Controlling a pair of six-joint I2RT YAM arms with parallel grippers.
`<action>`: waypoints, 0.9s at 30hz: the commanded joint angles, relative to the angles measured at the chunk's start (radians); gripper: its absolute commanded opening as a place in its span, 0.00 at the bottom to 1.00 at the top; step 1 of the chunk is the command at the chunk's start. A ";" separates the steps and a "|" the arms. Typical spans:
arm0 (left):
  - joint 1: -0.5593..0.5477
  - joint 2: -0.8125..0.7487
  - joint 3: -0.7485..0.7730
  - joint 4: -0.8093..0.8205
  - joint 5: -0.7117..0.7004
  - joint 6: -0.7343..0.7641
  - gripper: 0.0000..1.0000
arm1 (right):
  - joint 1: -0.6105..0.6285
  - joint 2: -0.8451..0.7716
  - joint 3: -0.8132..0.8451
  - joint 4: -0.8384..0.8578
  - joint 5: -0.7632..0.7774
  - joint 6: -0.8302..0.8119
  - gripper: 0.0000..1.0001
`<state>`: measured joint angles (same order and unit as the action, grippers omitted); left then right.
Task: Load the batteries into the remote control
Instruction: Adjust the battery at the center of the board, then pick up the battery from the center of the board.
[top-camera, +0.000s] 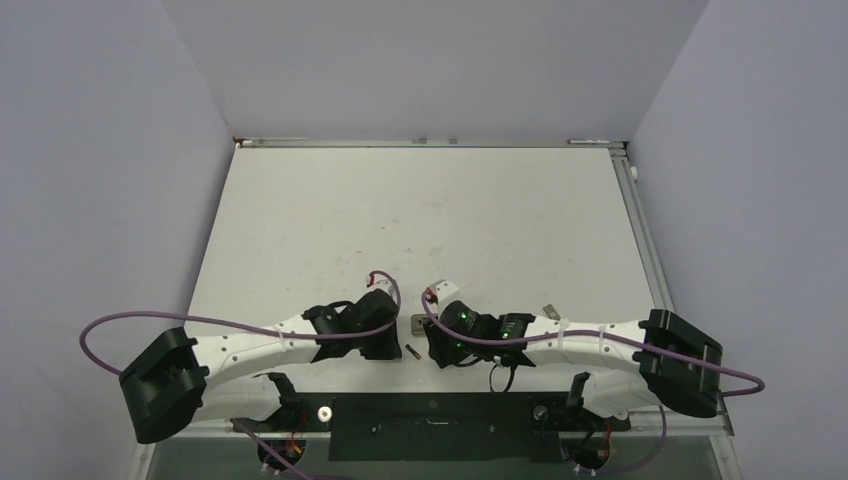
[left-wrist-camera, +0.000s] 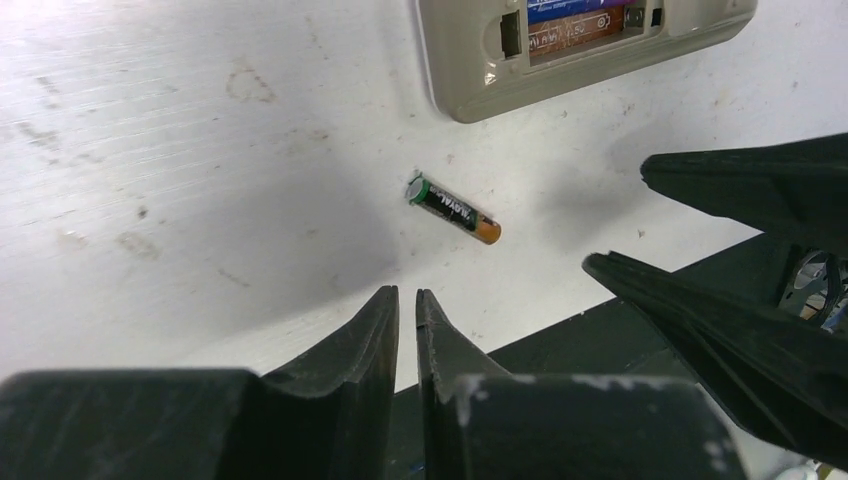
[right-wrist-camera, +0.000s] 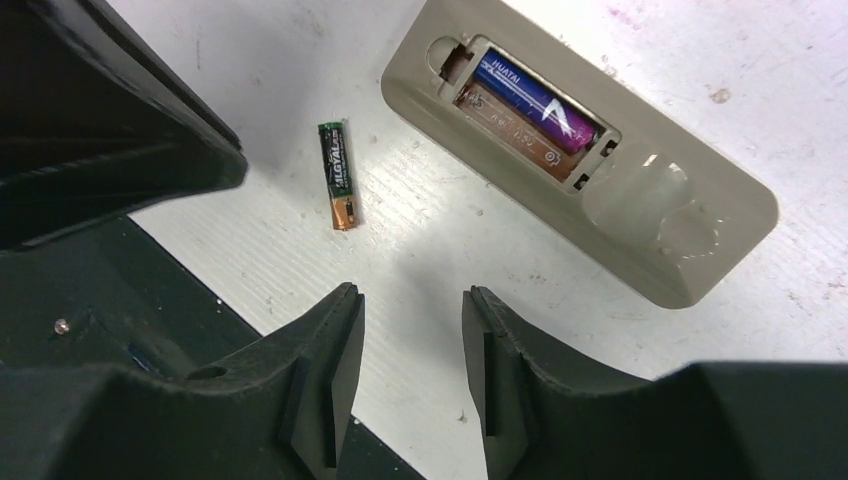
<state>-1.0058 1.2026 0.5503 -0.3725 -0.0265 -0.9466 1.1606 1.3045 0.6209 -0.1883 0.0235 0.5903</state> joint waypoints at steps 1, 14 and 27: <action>0.015 -0.090 0.017 -0.113 -0.087 0.004 0.10 | 0.017 0.036 0.048 0.056 -0.015 -0.028 0.41; 0.140 -0.348 -0.031 -0.167 -0.034 0.022 0.29 | 0.057 0.184 0.154 0.044 -0.030 -0.059 0.41; 0.216 -0.480 -0.073 -0.177 -0.002 0.028 0.39 | 0.095 0.303 0.237 -0.014 0.043 -0.078 0.39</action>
<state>-0.8017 0.7319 0.4870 -0.5396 -0.0429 -0.9127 1.2388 1.5883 0.8066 -0.1909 0.0132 0.5301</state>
